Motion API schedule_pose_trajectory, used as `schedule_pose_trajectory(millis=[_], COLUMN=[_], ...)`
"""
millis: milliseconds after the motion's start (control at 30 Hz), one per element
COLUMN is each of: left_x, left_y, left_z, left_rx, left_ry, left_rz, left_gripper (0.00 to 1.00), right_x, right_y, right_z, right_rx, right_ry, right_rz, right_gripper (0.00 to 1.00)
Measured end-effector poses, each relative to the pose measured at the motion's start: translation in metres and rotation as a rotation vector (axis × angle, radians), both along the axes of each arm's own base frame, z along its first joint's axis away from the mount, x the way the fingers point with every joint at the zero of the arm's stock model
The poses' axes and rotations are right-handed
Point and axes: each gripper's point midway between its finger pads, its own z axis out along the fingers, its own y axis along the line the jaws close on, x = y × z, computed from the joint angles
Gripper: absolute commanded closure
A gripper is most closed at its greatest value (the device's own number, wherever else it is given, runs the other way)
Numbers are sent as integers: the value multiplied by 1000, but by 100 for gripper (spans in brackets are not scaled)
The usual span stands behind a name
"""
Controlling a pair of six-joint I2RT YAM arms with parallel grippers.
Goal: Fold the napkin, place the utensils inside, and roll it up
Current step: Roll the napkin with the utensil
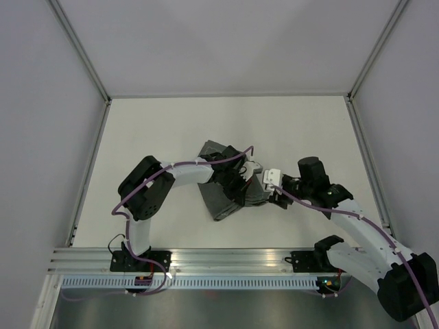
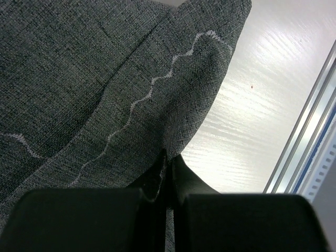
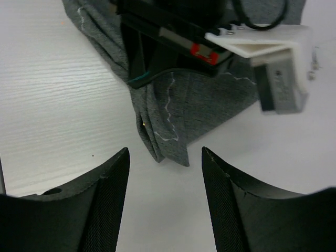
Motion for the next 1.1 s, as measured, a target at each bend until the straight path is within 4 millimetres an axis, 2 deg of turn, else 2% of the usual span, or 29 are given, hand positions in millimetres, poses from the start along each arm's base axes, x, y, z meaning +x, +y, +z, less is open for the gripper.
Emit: schedule_pose_trajectory(millis=[100, 133, 267, 367, 600, 867, 1033, 1100], left_x=[-3, -4, -5, -6, -7, -11, -12, -12], left_y=[1, 1, 2, 2, 2, 3, 3, 3], left_z=[0, 0, 0, 0, -1, -1, -1, -1], left_rx=[1, 1, 1, 0, 0, -4, -6, -4], left_ry=[16, 19, 24, 27, 31, 48, 54, 56], left_rz=[-5, -7, -8, -9, -11, -18, -20, -21], left_gripper=[98, 98, 98, 98, 98, 98, 98, 98], right_x=[-13, -16, -27, -30, -20, -9, -5, -5], right_y=[10, 12, 21, 32, 55, 61, 64, 66], right_z=[-22, -30, -51, -54, -53, -80, -86, -88], right_rx=[-58, -79, -144, -167, -190, -261, -273, -277], right_ry=[-12, -17, -71, -125, -244, -257, -268, -273], right_rz=[59, 72, 117, 145, 151, 133, 127, 126], right_gripper=[33, 29, 26, 24, 23, 23, 23, 26])
